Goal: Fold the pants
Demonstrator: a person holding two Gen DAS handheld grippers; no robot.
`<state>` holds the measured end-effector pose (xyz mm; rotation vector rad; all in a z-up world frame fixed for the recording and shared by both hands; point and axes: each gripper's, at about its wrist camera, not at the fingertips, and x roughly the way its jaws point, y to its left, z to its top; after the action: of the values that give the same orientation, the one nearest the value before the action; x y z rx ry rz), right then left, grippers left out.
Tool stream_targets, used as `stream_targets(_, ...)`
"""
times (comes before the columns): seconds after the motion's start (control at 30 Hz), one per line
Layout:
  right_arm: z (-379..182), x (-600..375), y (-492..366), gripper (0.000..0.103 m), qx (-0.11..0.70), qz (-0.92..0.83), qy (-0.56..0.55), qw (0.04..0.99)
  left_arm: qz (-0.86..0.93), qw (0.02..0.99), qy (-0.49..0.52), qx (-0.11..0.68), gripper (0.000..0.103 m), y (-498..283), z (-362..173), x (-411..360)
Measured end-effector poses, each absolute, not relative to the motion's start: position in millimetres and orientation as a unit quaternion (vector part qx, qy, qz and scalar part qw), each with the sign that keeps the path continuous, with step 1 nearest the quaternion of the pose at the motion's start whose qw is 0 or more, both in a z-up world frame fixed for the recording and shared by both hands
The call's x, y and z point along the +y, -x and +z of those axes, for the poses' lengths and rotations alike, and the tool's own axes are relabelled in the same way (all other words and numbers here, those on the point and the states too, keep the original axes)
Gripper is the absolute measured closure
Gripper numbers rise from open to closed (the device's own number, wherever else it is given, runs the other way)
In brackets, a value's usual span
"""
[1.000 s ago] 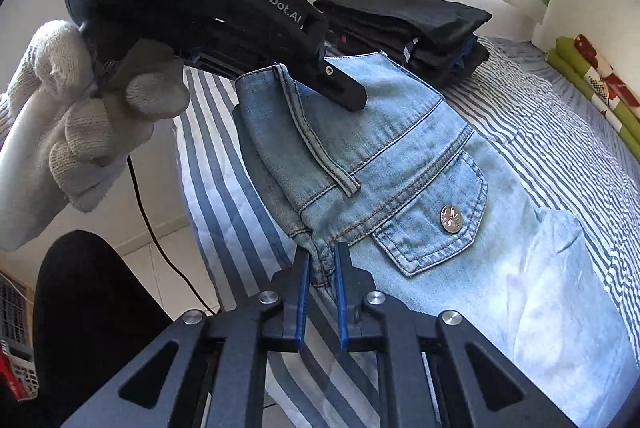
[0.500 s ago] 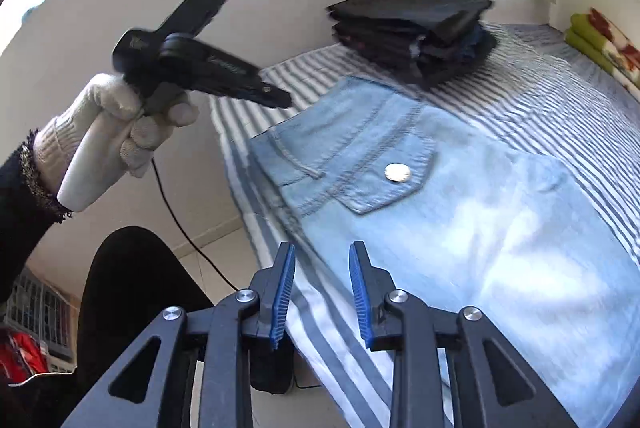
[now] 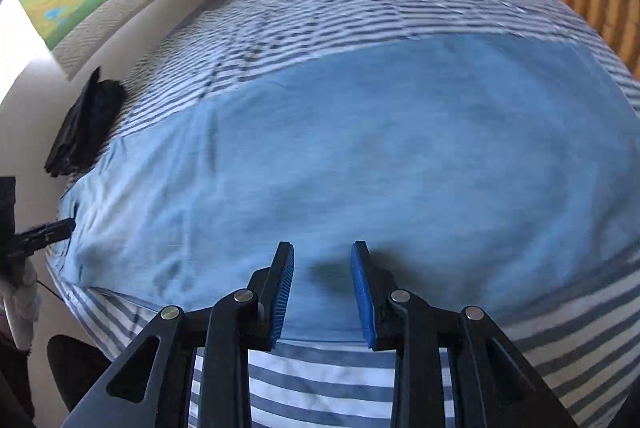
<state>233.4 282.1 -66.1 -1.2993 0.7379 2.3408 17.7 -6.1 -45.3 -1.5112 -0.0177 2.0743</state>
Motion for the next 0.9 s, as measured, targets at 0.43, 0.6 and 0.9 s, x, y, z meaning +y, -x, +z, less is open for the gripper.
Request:
stream_targets(0.43, -47.7, 451.4, -400.7, 0.074, 0.389, 0.771, 0.348, 0.364, 0.752, 0.392, 0.516, 0.123, 0.043, -66.2, -26.8, 146.2)
stream_targets(0.6, -66.7, 475.8, -390.0, 0.073, 0.437, 0.757, 0.344, 0.344, 0.737, 0.407, 0.517, 0.155, 0.043, -67.2, -36.3, 183.6)
stream_targets(0.9, -74.1, 490.8, -377.2, 0.100, 0.416, 0.748, 0.372, 0.360, 0.713, 0.415, 0.537, 0.179, 0.042, -68.8, -63.2, 196.0)
